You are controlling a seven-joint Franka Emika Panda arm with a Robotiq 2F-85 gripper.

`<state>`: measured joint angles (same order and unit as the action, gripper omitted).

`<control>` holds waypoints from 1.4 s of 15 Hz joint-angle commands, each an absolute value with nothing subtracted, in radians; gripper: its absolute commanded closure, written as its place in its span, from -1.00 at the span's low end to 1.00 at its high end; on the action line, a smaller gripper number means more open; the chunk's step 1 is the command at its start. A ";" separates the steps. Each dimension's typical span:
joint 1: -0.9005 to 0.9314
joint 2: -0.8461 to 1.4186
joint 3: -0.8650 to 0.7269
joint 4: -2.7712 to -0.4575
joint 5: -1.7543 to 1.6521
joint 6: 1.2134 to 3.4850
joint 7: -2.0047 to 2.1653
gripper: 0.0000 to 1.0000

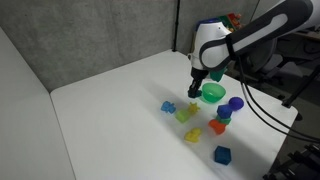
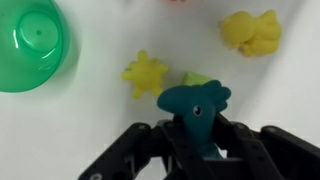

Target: Remove the blue block from the green bowl and put it on top of the green block then remove the green toy from the bowl and put it on the table

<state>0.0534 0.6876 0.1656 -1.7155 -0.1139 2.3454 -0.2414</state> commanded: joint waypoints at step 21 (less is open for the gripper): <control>0.039 0.640 0.148 -2.086 -0.115 2.100 -0.392 0.82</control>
<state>0.0494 0.6502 0.1525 -2.0477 -0.1008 2.1077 -0.3648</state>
